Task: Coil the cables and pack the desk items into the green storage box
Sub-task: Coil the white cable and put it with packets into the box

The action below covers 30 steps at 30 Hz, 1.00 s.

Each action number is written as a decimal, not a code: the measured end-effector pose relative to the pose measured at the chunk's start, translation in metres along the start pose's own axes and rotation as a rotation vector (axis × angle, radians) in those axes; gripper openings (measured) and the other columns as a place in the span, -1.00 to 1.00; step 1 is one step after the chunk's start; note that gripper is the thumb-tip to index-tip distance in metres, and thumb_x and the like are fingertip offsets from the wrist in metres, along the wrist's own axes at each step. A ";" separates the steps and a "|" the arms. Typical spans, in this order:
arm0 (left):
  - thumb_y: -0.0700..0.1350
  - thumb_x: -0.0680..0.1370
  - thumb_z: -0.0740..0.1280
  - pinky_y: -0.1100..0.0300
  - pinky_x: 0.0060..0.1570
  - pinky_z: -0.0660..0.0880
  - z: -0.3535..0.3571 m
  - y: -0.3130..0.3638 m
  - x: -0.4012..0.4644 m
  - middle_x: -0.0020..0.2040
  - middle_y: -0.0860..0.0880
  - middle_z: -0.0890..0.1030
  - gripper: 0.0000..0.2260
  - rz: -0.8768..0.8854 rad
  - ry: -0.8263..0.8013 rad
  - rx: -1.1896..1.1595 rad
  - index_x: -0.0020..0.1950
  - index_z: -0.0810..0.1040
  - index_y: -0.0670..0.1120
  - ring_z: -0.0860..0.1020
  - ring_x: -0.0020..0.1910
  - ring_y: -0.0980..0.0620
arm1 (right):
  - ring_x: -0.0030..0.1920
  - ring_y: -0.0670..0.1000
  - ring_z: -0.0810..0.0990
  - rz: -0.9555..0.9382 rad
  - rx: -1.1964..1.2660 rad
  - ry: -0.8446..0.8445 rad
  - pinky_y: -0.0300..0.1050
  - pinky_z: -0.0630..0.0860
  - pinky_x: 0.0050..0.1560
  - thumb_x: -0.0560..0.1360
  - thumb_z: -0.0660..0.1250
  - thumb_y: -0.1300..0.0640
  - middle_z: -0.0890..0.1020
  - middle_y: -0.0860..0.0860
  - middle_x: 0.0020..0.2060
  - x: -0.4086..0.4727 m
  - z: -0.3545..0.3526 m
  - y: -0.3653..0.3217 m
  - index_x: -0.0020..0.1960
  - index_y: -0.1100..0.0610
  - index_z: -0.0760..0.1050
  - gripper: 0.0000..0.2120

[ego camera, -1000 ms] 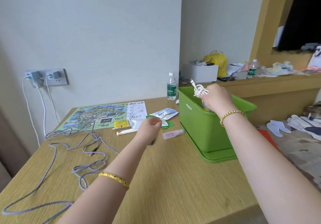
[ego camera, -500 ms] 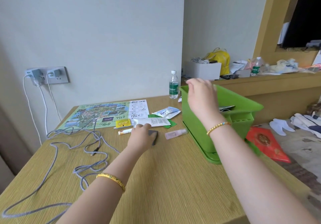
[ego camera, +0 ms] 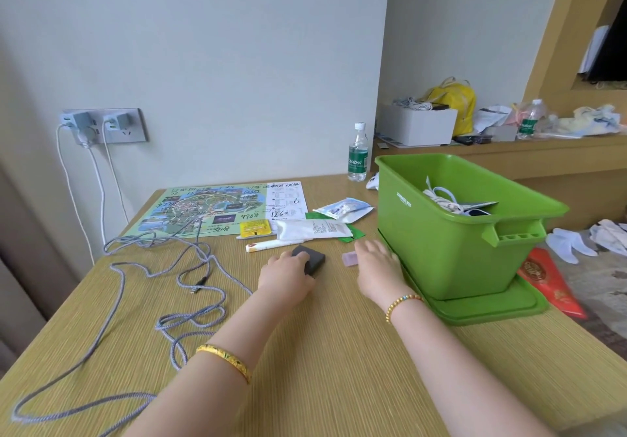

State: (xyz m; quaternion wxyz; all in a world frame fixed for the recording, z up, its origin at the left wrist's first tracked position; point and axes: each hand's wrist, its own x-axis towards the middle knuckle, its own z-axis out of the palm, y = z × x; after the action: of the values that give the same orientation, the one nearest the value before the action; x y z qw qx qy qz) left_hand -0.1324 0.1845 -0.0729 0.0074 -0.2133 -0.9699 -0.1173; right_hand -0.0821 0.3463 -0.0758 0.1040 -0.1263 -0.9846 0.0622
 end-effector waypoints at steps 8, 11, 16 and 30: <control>0.10 0.53 0.27 0.00 0.13 0.43 0.002 -0.001 -0.003 0.21 -0.20 0.44 -0.51 -0.061 0.030 -0.054 0.29 0.23 -0.17 0.40 0.21 -0.19 | 0.23 0.09 0.39 -0.020 -0.080 0.049 -0.04 0.27 0.25 0.53 0.17 0.26 0.45 0.08 0.18 0.002 0.005 -0.005 0.22 0.15 0.40 -0.73; 0.03 0.51 0.30 0.04 0.00 0.44 0.000 0.000 -0.006 0.11 -0.19 0.47 -0.56 -0.060 0.091 -0.189 0.24 0.24 -0.15 0.46 0.11 -0.20 | 0.14 0.10 0.43 -0.068 -0.034 -0.016 -0.06 0.37 0.06 0.55 0.19 0.20 0.47 0.10 0.13 -0.002 0.001 -0.006 0.17 0.17 0.40 -0.80; -0.03 0.51 0.31 0.17 -0.35 0.32 -0.026 0.020 -0.007 -0.19 -0.08 0.46 -0.71 -0.166 0.159 -0.935 0.07 0.24 -0.07 0.43 -0.34 -0.02 | -0.28 0.09 0.47 0.009 0.385 0.026 -0.08 0.38 -0.29 0.58 0.14 0.03 0.52 0.07 -0.19 -0.007 -0.034 -0.014 0.05 0.18 0.38 -0.79; -0.06 0.59 0.18 0.07 0.02 0.42 -0.100 0.184 0.018 -0.01 -0.15 0.55 -0.77 0.322 0.269 -0.728 0.18 0.47 -0.11 0.48 0.03 -0.14 | 0.00 0.22 0.51 0.223 0.144 0.325 -0.09 0.30 -0.19 0.57 0.11 0.12 0.54 0.16 -0.08 -0.017 -0.195 0.092 0.03 0.20 0.44 -0.81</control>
State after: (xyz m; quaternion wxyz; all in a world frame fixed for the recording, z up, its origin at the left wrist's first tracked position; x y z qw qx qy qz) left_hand -0.0764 0.3309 0.0662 0.0765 -0.3338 -0.8098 -0.4764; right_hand -0.0012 0.4494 0.0968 0.2629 -0.2350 -0.9277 0.1224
